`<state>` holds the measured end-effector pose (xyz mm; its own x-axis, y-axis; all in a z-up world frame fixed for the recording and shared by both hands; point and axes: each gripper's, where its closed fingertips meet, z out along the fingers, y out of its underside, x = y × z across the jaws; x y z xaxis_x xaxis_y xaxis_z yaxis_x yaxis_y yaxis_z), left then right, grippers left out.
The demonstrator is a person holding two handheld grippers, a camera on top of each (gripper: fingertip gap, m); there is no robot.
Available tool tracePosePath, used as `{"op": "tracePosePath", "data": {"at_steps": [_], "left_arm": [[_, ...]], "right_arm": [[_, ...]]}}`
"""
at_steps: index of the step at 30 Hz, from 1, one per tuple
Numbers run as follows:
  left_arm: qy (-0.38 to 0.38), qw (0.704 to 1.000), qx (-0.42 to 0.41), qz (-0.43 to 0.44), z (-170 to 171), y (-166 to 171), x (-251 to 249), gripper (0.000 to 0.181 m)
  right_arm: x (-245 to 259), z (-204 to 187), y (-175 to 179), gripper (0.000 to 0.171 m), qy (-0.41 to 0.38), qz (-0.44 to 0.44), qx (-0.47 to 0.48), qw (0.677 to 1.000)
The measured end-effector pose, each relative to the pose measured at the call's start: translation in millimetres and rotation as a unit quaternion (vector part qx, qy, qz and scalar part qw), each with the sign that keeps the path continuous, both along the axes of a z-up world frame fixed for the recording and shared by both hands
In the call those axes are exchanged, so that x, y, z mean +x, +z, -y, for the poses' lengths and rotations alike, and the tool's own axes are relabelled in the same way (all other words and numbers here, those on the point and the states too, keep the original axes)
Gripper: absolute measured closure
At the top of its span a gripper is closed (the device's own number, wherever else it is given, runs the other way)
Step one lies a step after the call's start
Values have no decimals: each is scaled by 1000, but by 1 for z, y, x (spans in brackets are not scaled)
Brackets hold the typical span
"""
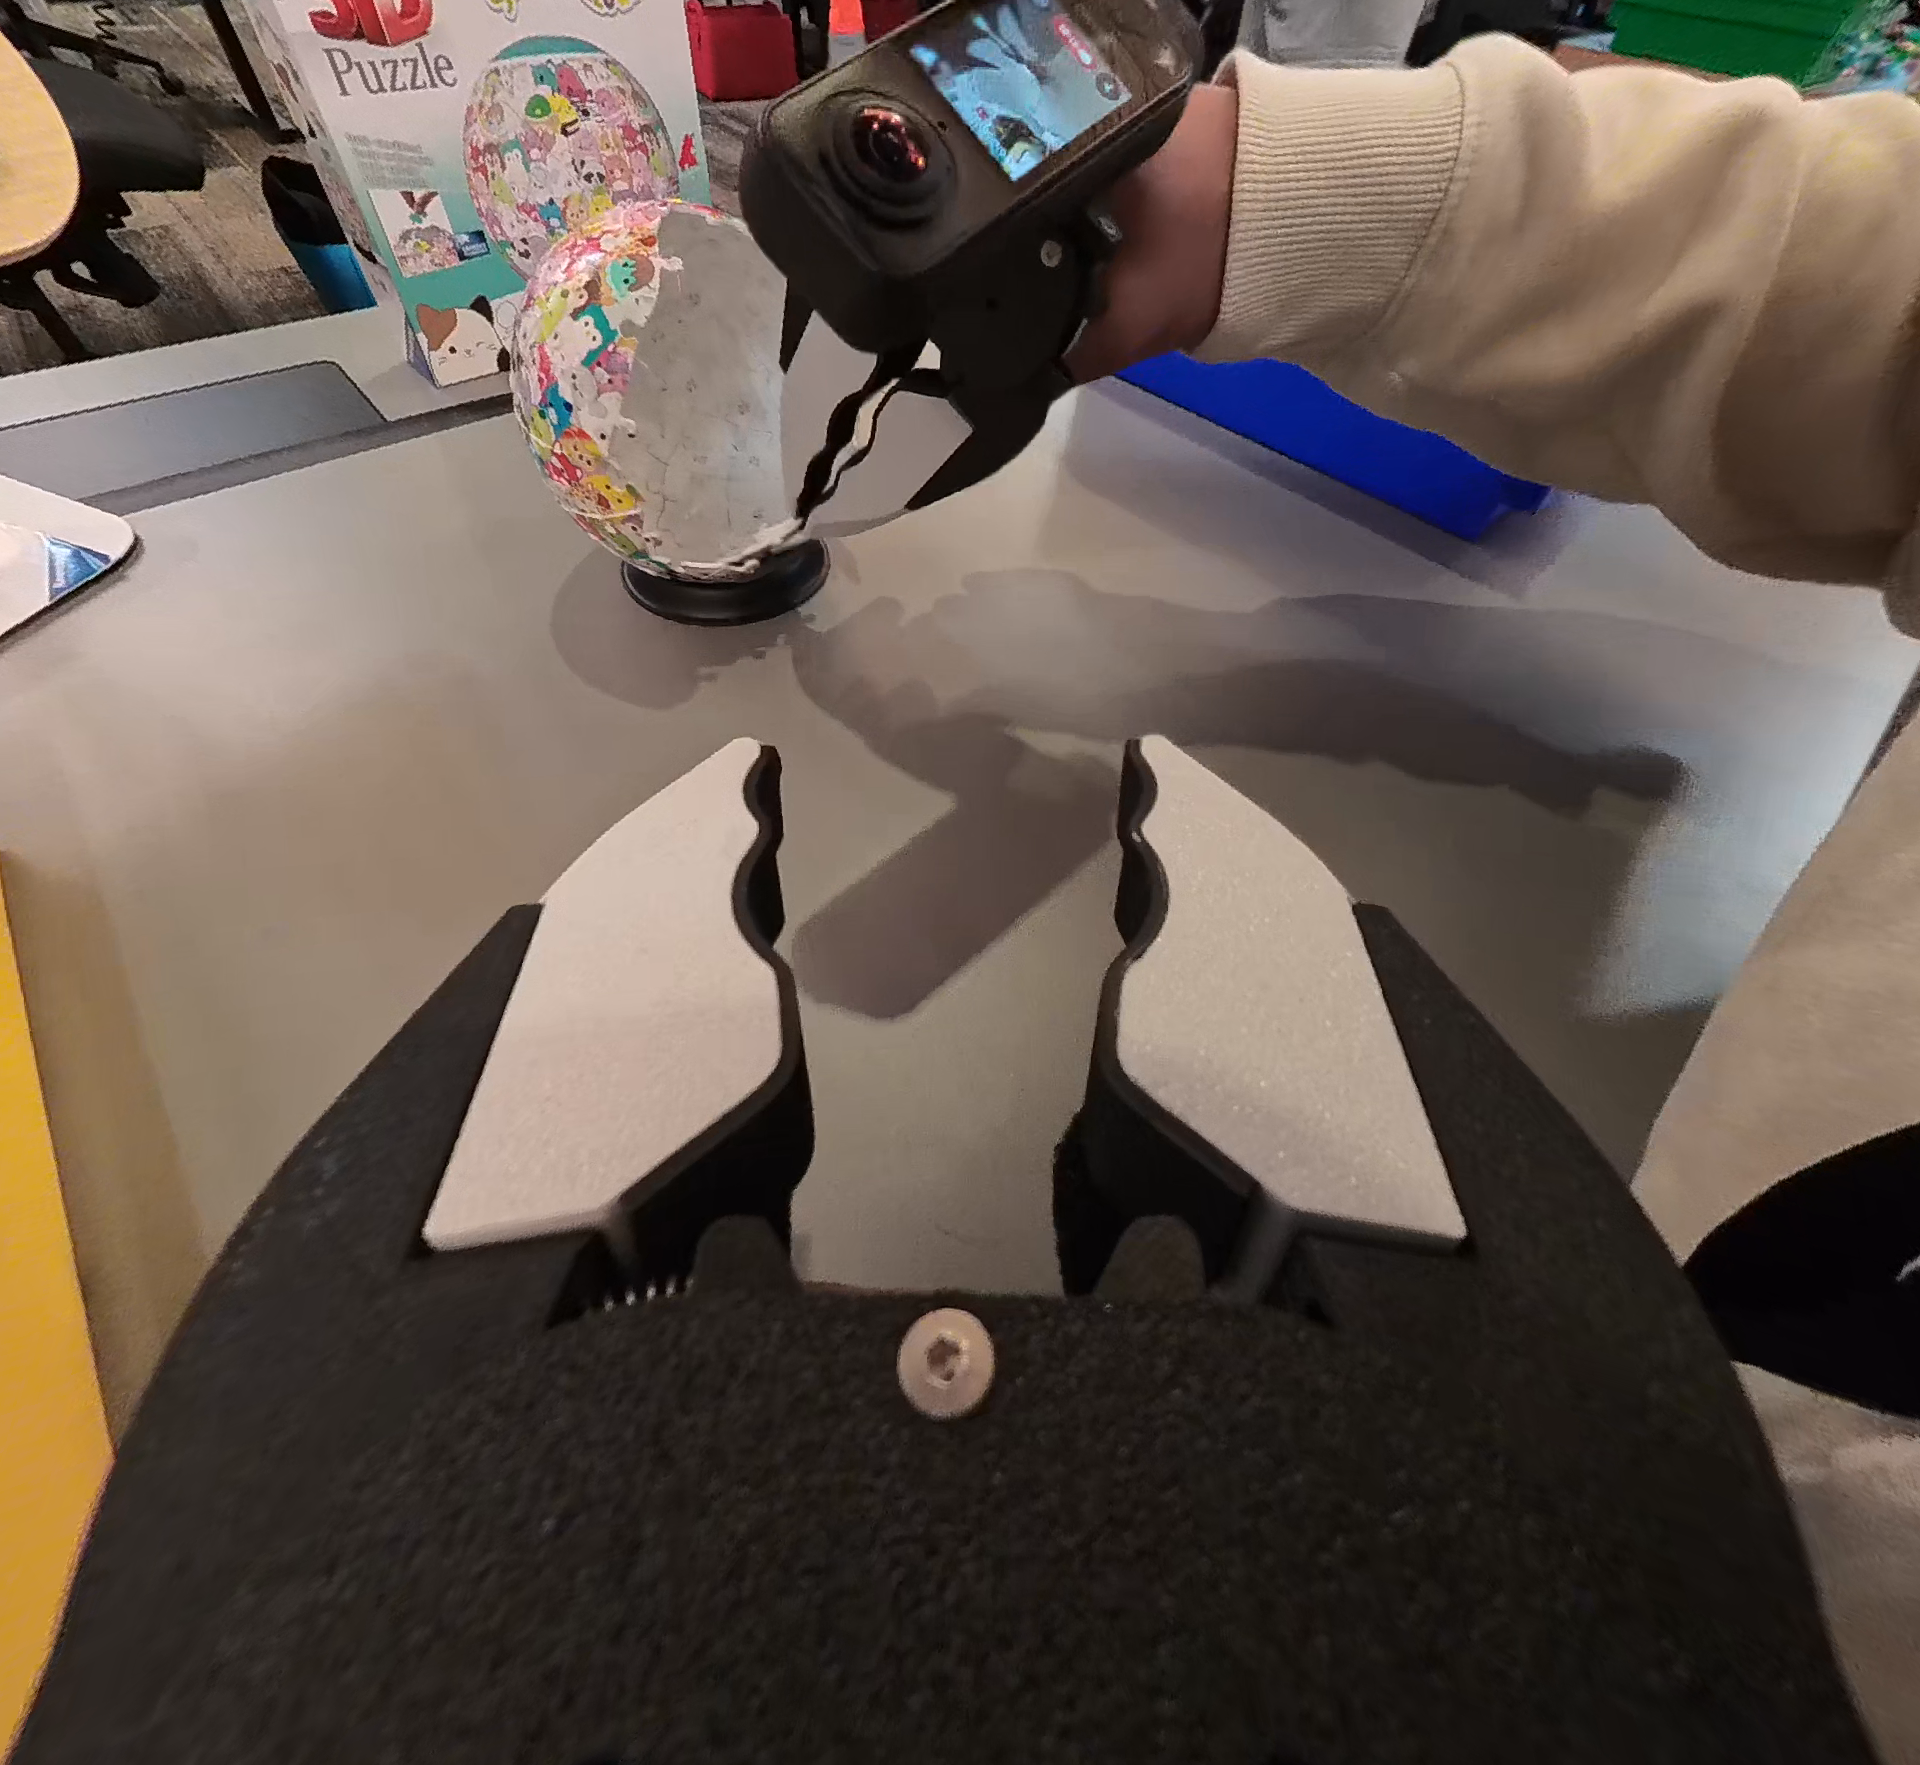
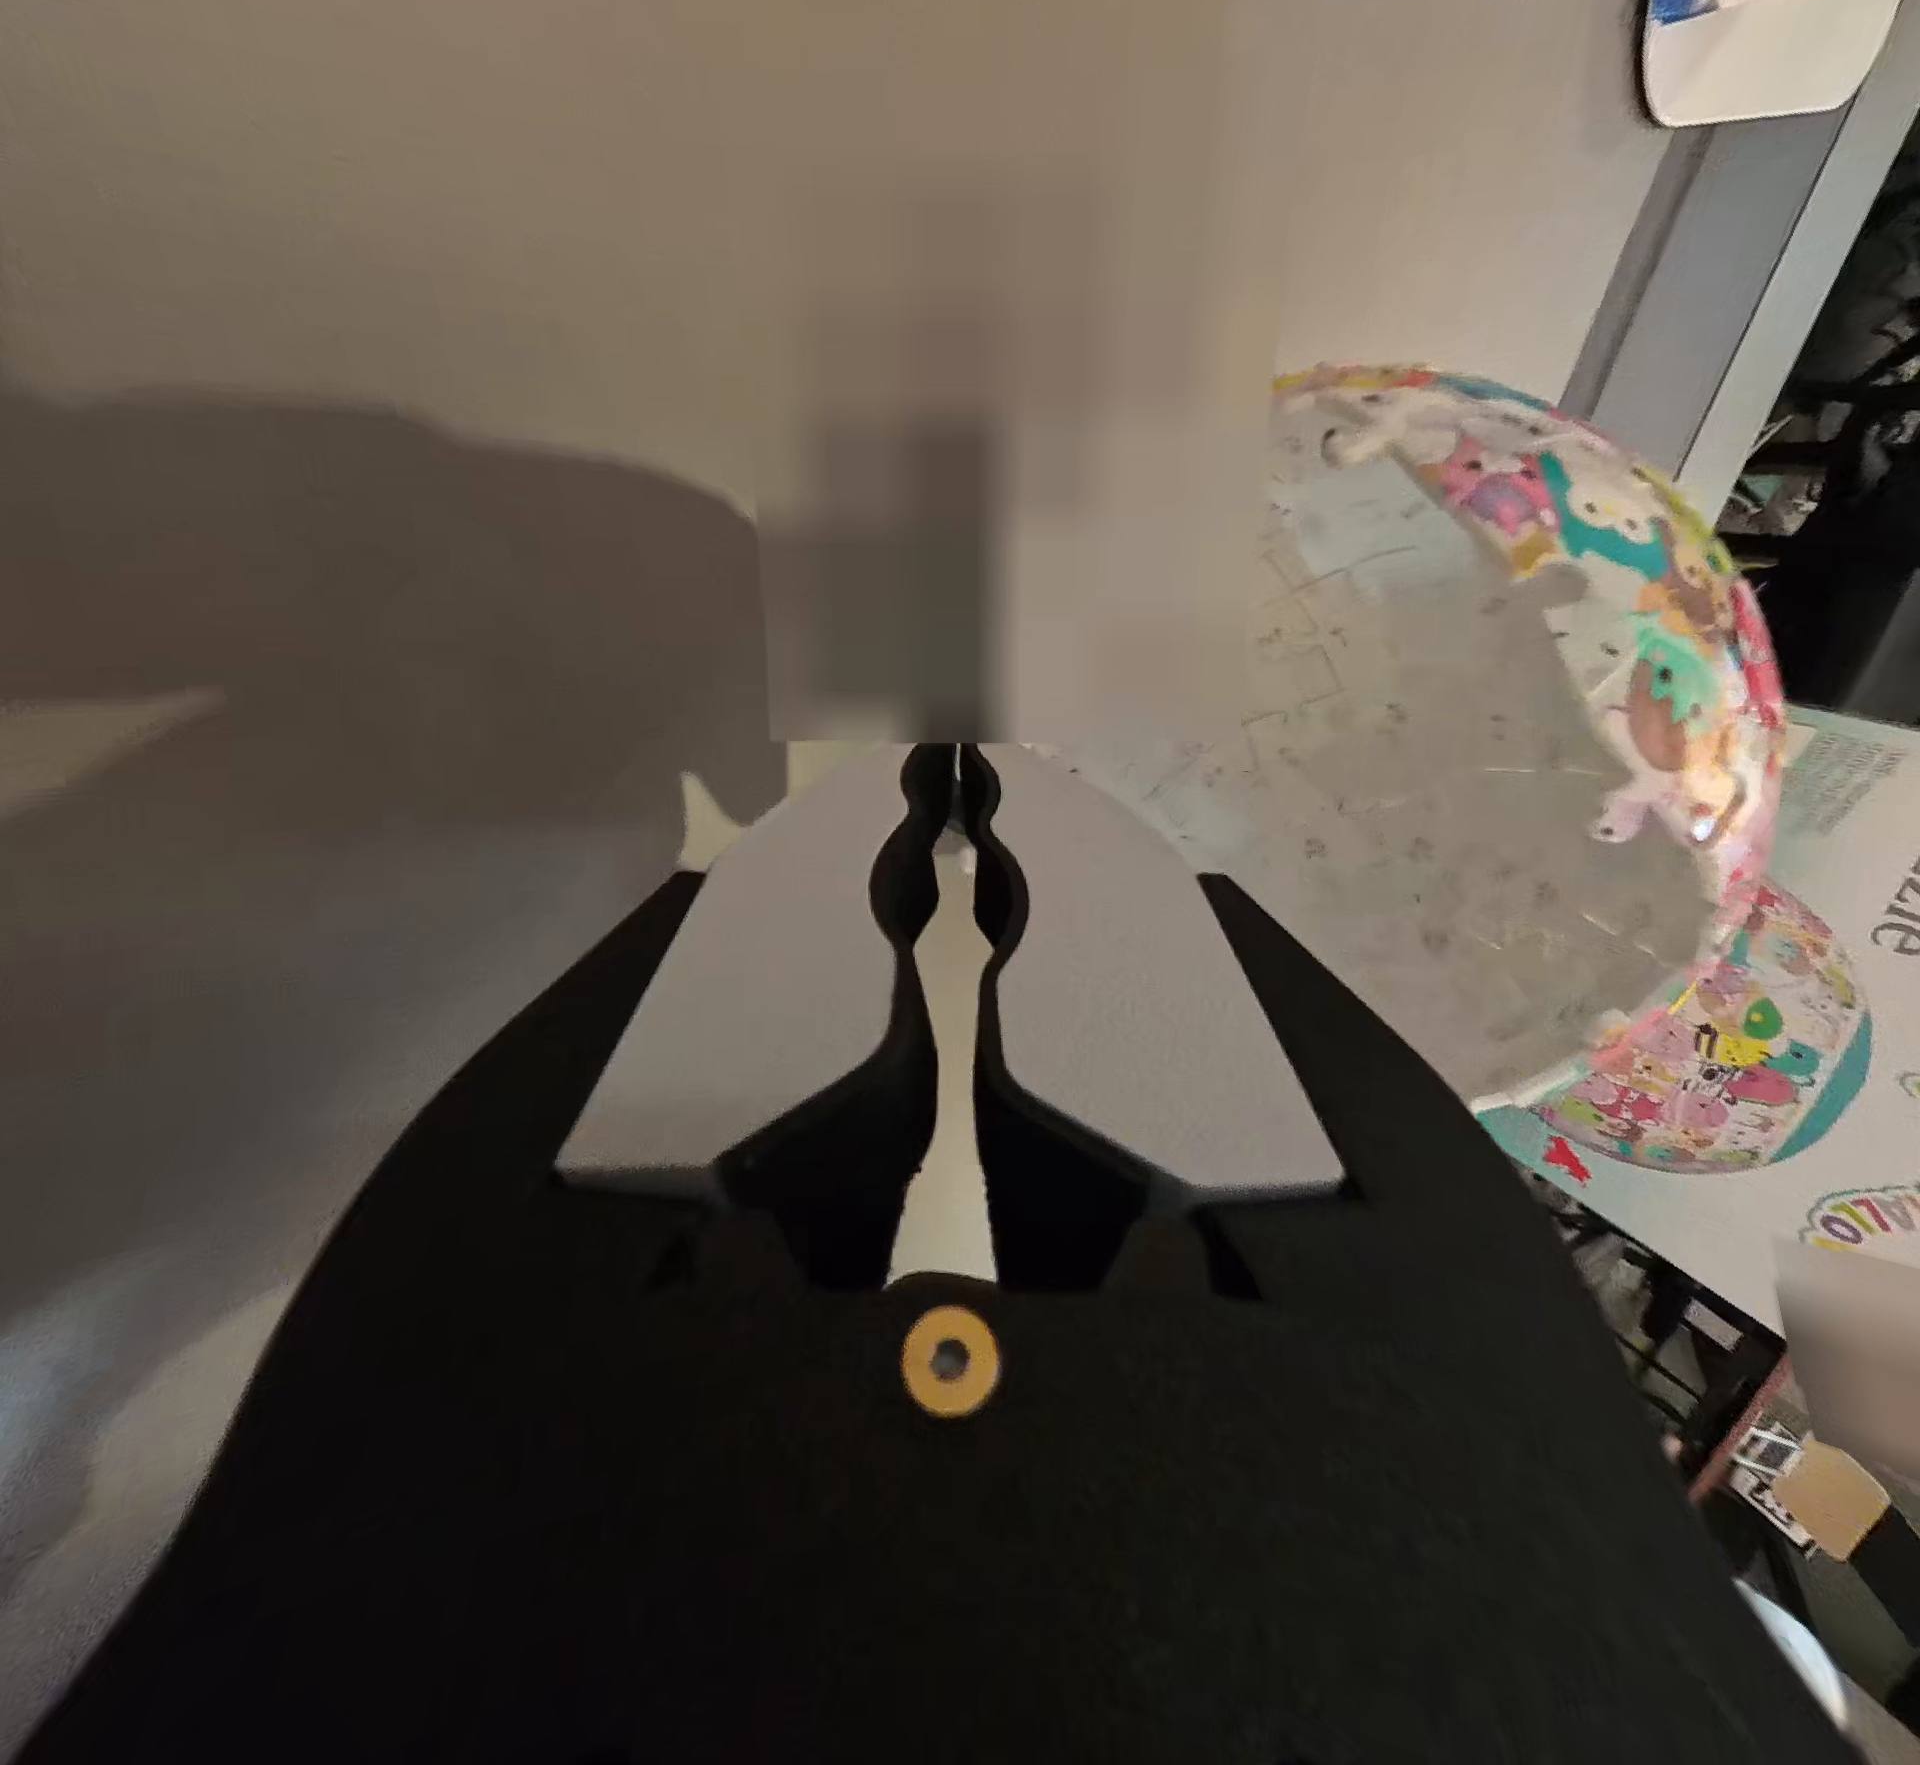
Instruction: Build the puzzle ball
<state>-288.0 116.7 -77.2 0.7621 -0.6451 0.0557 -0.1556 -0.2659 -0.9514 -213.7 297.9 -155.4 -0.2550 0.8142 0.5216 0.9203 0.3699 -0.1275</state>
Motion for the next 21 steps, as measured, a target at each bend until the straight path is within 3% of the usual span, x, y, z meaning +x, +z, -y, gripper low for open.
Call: {"op": "tracePosePath", "data": {"at_steps": [21], "left_arm": [[0, 1000, 4, 1, 0, 2, -1, 119]], "right_arm": [[2, 3, -8, 170, 58, -9, -20, 998]]}}
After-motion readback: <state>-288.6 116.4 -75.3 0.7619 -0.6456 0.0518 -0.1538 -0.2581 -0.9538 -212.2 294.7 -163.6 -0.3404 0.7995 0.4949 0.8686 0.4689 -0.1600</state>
